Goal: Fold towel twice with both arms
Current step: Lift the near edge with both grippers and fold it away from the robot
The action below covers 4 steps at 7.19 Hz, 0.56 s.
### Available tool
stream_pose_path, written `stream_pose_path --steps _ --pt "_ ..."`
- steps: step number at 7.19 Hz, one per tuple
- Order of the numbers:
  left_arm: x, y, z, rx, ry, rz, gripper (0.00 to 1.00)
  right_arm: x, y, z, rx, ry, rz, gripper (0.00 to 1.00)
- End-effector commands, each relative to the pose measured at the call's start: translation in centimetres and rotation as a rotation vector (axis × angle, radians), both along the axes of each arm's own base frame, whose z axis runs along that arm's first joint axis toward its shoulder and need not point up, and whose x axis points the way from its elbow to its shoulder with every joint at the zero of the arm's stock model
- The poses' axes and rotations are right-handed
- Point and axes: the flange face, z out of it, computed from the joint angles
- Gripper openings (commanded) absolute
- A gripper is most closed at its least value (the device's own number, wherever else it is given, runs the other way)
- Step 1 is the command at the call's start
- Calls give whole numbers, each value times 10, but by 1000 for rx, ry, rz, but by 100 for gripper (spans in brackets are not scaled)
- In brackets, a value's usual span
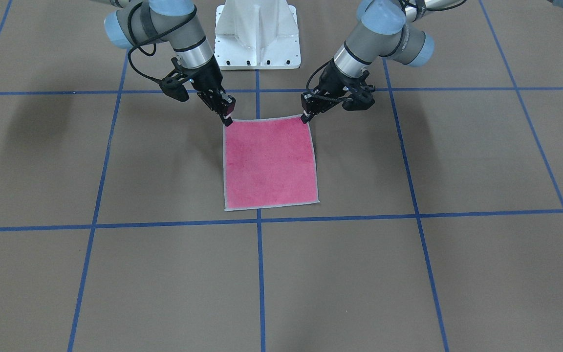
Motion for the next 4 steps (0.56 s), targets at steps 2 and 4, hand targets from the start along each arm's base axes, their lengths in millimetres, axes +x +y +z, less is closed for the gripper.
stream_pose_path --steps 2,4 --pt "3 4 1 -10 -2 18 0 -18 2 -2 8 12 -6 0" --pt "7 -6 5 -13 -16 2 0 -24 -27 -18 14 0 41 0"
